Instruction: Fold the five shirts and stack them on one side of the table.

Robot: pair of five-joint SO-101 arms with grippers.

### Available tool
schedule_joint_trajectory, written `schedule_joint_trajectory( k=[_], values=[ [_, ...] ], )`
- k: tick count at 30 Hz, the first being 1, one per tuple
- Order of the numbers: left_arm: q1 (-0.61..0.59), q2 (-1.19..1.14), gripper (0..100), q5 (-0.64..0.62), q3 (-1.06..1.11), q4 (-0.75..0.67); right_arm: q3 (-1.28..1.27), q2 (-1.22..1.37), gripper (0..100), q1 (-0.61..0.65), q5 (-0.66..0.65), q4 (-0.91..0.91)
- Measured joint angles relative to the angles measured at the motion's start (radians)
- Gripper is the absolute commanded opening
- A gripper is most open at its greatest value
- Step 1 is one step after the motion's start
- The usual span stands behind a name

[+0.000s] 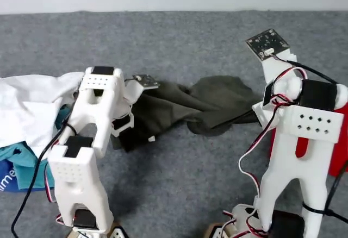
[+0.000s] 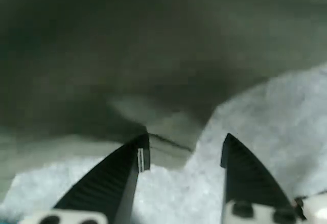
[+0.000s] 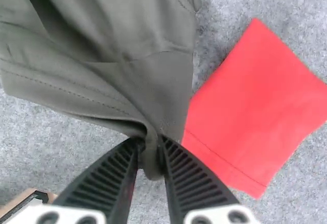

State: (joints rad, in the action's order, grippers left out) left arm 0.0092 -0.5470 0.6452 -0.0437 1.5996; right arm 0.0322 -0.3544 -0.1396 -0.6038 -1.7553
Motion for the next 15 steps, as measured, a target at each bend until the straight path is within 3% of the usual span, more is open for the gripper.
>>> schedule_joint_trajectory(
  k=[6,12,15],
  values=[
    [0.0,-0.037,17,-0.044,-0.005,-0.035,0.0,0.0,1.0,0.0,0.002,0.0],
    [0.003,-0.038,1,-0.095,-0.003,-0.078,0.0,0.0,1.0,0.0,0.002,0.0],
    [0.011,-0.031,1,-0.106,-0.003,-0.08,0.0,0.0,1.0,0.0,0.002,0.0]
  ],
)
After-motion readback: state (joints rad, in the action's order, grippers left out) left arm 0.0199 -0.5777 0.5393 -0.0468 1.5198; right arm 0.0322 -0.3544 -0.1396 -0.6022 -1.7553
